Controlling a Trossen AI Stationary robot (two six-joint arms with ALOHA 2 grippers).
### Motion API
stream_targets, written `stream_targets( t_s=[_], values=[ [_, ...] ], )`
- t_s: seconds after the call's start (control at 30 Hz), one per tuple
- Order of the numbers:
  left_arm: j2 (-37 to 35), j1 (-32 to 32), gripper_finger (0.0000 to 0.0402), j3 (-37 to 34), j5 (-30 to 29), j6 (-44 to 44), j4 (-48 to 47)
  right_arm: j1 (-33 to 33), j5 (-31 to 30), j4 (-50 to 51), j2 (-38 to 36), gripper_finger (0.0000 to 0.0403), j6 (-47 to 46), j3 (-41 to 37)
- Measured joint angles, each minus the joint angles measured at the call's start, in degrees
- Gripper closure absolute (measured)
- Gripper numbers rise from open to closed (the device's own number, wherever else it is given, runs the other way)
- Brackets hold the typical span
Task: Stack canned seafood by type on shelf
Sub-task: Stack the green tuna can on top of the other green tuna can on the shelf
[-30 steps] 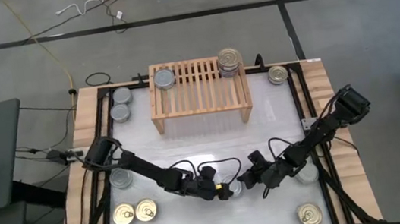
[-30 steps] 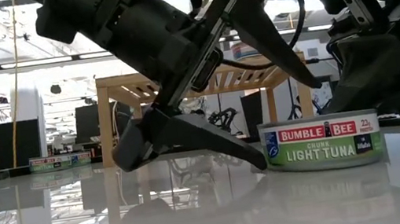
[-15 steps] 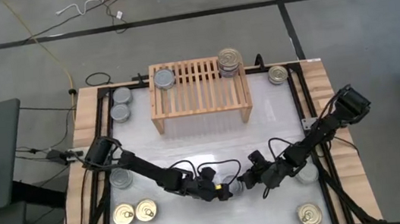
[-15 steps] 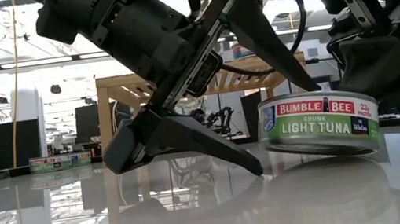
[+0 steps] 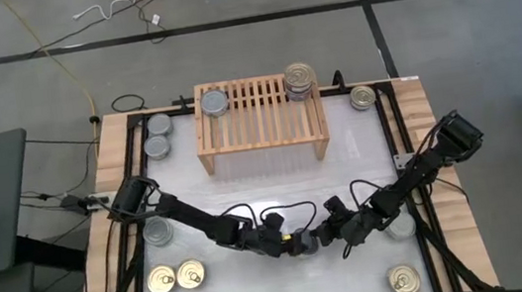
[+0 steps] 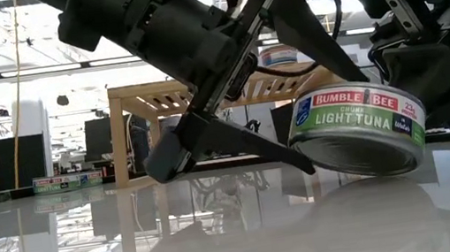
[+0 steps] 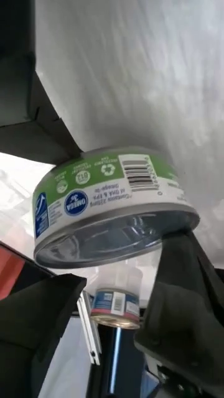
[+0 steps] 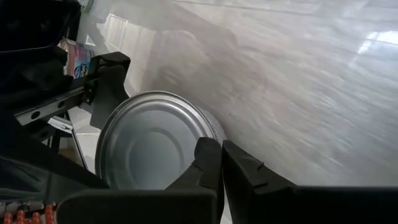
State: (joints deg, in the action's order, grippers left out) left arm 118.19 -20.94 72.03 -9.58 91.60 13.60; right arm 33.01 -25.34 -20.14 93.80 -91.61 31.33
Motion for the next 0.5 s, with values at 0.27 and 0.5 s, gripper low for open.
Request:
stream_targets(
  t_s=[0.27, 0.5],
  values=[
    [0.00, 0.14, 0.0213, 0.00, 2.48, 0.23, -0.95, 0.02, 0.00, -0.34, -0.01, 0.0366, 0.23, 0.00],
    [-0.15, 0.34, 0.0264, 0.02, 4.74, -0.86, -2.28, 0.07, 0.46, -3.15, -0.18, 0.0346, 3.35, -0.03]
  ],
)
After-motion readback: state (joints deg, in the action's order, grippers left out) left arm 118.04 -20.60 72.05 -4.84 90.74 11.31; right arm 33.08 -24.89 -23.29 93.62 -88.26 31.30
